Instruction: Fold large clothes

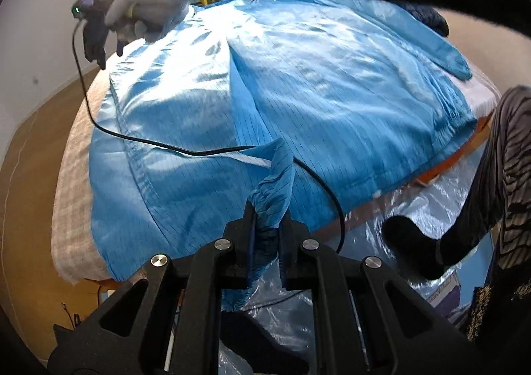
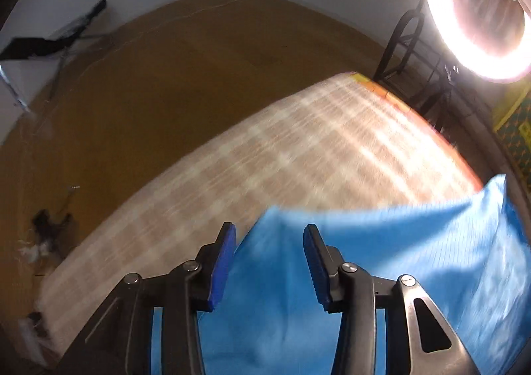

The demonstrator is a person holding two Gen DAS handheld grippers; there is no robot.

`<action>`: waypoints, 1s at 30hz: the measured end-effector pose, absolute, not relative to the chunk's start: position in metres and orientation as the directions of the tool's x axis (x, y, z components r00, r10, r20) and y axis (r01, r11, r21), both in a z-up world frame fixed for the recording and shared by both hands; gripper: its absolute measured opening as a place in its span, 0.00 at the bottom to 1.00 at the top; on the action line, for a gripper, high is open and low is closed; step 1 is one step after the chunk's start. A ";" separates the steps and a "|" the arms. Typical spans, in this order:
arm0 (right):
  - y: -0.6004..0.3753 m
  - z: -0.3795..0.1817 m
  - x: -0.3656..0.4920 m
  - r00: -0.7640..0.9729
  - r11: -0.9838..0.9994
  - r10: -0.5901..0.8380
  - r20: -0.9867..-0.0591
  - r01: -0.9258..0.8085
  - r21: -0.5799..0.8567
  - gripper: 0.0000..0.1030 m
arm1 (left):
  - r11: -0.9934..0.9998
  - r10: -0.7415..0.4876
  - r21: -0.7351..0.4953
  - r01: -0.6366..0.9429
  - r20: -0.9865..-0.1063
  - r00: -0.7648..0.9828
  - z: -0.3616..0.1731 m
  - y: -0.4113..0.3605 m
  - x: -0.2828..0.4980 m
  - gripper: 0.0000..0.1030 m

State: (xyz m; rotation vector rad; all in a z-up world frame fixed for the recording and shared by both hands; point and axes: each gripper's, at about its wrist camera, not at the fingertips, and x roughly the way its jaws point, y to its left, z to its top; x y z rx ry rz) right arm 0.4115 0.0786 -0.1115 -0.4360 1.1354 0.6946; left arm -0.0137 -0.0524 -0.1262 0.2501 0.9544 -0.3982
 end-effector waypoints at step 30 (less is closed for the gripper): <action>-0.133 -0.049 0.200 0.170 0.701 0.465 -0.869 -0.670 0.244 0.42 | 0.883 -0.315 -0.451 -0.128 -0.772 0.552 -0.143 0.060 -0.027 0.39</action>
